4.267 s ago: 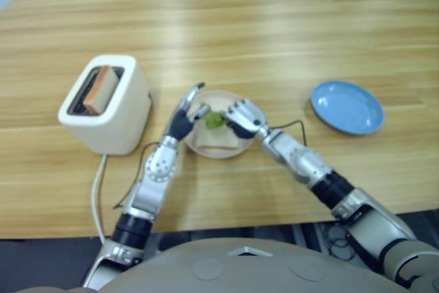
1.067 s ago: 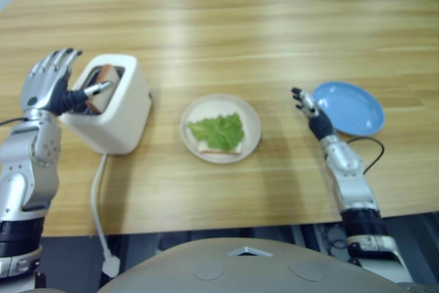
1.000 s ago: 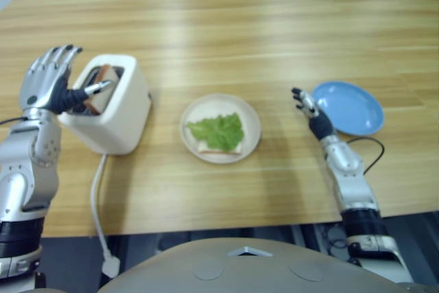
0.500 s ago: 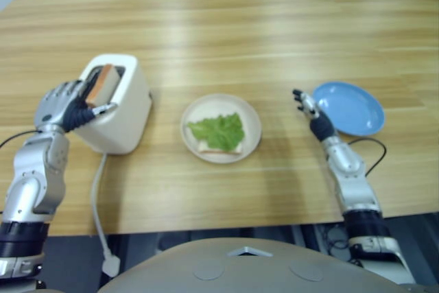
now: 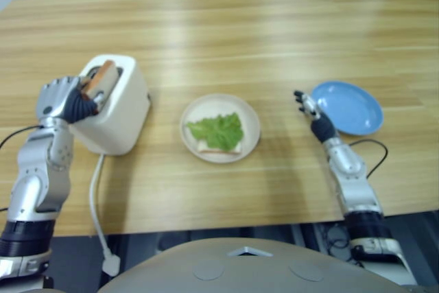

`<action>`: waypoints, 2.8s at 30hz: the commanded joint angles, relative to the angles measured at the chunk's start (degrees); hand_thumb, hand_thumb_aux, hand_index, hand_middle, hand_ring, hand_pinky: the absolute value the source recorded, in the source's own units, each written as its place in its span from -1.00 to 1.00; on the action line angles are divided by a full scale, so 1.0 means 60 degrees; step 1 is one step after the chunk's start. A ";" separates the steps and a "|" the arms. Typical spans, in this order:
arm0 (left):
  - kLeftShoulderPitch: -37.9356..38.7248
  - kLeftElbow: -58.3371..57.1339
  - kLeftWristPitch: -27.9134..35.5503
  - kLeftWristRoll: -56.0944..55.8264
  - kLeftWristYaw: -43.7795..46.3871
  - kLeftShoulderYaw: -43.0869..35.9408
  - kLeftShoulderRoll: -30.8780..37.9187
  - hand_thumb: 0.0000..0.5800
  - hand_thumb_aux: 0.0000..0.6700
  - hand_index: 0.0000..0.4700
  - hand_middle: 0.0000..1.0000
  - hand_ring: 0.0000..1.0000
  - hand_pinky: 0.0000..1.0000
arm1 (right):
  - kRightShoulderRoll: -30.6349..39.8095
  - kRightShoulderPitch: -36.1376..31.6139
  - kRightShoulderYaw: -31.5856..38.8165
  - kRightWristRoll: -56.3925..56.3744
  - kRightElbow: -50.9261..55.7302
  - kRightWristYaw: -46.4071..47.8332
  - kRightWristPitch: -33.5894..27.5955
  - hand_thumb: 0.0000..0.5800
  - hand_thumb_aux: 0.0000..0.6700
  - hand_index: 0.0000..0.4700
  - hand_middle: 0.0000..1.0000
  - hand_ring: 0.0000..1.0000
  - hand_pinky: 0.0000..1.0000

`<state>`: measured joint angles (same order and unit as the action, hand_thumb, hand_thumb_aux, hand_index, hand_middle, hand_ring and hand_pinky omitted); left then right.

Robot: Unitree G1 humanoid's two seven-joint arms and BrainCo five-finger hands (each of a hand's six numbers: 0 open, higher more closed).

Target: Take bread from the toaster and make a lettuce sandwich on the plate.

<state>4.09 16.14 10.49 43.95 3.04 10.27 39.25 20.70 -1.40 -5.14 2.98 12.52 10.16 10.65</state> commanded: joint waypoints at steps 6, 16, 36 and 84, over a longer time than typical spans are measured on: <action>-0.0353 0.2025 -0.1470 -0.0533 -0.1979 0.1040 -0.0717 1.00 1.00 0.96 1.00 1.00 1.00 | 0.0003 0.0020 0.0050 0.0259 0.0131 -0.0120 0.0092 -1.00 -1.00 -1.00 -1.00 -1.00 -1.00; -0.1272 0.2573 -0.2519 -0.3901 -0.0975 0.0537 -0.2110 1.00 1.00 0.96 1.00 1.00 1.00 | -0.0202 -0.0075 0.0256 0.0390 0.0428 -0.0262 0.0222 -1.00 -1.00 -1.00 -1.00 -1.00 -1.00; -0.3532 -0.5197 -0.3539 -0.5882 0.3514 -0.4337 -0.4098 1.00 1.00 0.96 1.00 1.00 1.00 | -0.0288 -0.0293 0.0218 0.0354 0.0805 -0.0320 0.0366 -1.00 -1.00 -1.00 -1.00 -1.00 -1.00; -0.6574 -1.1471 -0.5747 -0.3205 0.3339 -0.5683 -0.3381 1.00 1.00 0.96 1.00 1.00 1.00 | 0.1366 0.0968 0.2508 0.5606 -0.3185 -0.0861 0.2076 -1.00 -1.00 -1.00 -1.00 -1.00 -1.00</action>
<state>-35.36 -49.70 -24.23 22.73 23.45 -22.61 18.80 27.92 4.00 7.52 32.77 -5.96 4.17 22.29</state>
